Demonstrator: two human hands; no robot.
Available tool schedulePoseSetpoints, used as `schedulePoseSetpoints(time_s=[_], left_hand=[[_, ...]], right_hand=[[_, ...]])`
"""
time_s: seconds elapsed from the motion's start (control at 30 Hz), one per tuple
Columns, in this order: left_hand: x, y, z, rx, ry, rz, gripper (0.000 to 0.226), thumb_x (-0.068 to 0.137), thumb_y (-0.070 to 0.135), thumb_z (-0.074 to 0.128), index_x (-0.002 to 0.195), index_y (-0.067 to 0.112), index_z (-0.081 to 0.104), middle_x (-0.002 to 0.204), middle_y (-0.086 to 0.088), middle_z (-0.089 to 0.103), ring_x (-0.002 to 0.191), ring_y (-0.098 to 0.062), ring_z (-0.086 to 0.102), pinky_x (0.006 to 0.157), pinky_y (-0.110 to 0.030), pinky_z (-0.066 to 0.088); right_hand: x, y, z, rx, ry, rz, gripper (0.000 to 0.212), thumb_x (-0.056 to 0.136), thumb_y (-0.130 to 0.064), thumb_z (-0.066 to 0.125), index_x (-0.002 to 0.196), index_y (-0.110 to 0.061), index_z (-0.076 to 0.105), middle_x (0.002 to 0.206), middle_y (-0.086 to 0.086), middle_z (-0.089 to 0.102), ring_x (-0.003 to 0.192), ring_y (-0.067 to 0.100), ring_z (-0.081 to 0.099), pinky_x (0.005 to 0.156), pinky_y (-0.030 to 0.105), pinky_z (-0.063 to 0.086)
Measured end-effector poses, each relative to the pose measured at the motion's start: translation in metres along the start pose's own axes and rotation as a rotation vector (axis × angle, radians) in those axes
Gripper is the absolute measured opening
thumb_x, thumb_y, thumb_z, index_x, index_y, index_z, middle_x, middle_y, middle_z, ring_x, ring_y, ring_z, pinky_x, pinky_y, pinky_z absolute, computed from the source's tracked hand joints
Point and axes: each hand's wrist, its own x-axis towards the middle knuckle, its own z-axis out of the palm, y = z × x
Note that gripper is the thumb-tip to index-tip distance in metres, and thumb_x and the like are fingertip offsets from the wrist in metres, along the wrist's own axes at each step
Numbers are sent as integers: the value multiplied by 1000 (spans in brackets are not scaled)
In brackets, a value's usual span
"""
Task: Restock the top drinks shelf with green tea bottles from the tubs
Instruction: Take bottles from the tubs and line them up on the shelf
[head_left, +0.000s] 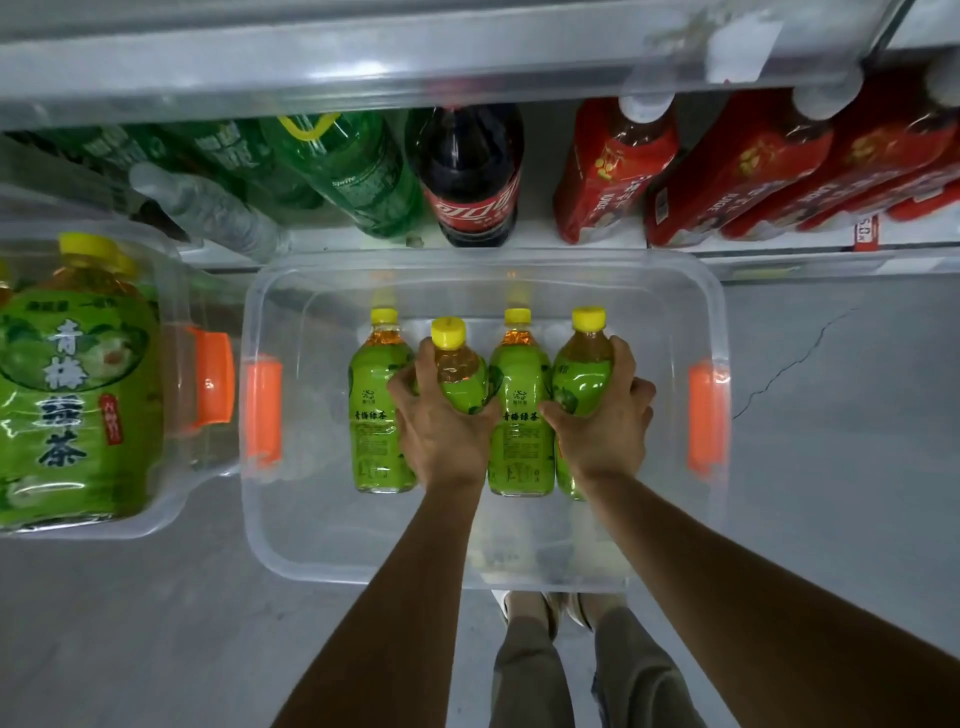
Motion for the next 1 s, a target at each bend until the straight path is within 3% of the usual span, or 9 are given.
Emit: schedulePoseSetpoints(time_s=[0.2,0.43,0.5,0.57,0.7,0.77,0.9,0.93,1.0], left_hand=[[6,0,-15,-50,-116,-49,105,74,24,88,157,30,24,138,-14,40,120,-37,55,94,-42,47],[-14,7,-67,-192,-155,4,103,66,15,91,153,23,36,136,-12,49,122,-27,51,100,-26,37],[-21,14,-87,-243,-171,14,102,59,27,92,149,26,43,131,-8,56,119,-25,57,107,-36,44],[-27,26,-109,-322,-183,-3,99,56,32,92,144,26,47,123,-3,65,111,-21,63,102,-39,51],[-42,59,-158,-434,-229,-2,98,54,13,97,137,27,48,114,5,69,105,-19,68,95,-35,54],[-51,78,-187,-459,-256,15,99,48,17,97,131,32,45,116,3,66,103,-17,67,91,-37,57],[-75,118,-253,-544,-353,66,77,62,4,93,119,29,49,108,-2,65,84,-8,65,67,-16,54],[-84,128,-271,-573,-364,90,73,60,9,94,116,34,53,110,-3,67,86,-11,66,70,-17,54],[-102,151,-304,-637,-374,156,75,48,25,97,112,44,61,119,-2,69,100,-20,68,90,-33,55]], right_hand=[[8,-4,-10,-49,-53,18,88,73,-30,76,143,-32,24,119,9,46,108,34,52,77,39,40],[-21,-22,-61,84,-122,-183,83,70,-17,80,140,-27,36,107,-4,47,104,22,49,83,34,43],[-33,-37,-77,129,-156,-205,84,67,-15,81,138,-30,38,107,-4,51,106,25,53,87,38,48],[-44,-55,-96,194,-204,-214,83,64,-17,82,133,-36,41,109,-4,59,105,24,60,85,41,55],[-69,-100,-146,294,-317,-247,78,66,4,82,129,-29,49,99,-16,62,79,-12,63,64,10,52],[-85,-126,-176,304,-389,-280,79,66,10,81,129,-28,50,98,-10,64,72,-6,66,63,17,56],[-116,-173,-234,336,-477,-342,86,67,10,80,135,-31,47,112,1,63,77,16,68,74,38,60],[-125,-183,-250,349,-476,-368,85,68,9,80,135,-33,47,116,-2,60,79,17,68,75,35,61],[-145,-202,-284,419,-484,-393,80,70,10,77,134,-29,49,110,1,65,82,21,69,77,33,60]])
